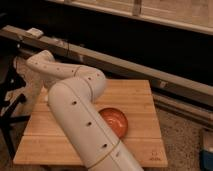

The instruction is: Place the bottle in the ceramic bowl

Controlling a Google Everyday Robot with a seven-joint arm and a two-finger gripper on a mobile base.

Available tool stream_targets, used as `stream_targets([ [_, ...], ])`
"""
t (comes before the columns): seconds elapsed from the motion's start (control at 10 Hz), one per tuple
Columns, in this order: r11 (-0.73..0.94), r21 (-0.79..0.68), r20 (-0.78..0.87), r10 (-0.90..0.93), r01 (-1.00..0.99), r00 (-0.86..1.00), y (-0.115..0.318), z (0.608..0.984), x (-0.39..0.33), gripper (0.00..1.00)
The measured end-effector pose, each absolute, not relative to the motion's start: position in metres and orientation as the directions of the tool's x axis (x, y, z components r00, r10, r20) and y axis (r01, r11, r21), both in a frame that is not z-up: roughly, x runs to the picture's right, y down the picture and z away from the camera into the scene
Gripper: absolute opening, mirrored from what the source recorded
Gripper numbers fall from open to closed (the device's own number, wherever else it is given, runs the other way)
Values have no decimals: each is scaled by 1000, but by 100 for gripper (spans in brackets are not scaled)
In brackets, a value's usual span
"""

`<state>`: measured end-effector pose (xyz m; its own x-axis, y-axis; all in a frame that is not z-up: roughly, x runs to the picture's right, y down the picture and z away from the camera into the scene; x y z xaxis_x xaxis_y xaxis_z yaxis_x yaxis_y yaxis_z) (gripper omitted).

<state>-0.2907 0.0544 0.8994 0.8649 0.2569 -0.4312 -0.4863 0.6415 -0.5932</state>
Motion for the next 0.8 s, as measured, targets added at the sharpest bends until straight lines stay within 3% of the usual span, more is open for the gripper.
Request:
stream_targets([
  [0.6, 654, -611, -447, 178, -445, 876, 76, 917, -305, 65],
  [0.8, 645, -601, -471, 191, -472, 861, 78, 924, -304, 57],
])
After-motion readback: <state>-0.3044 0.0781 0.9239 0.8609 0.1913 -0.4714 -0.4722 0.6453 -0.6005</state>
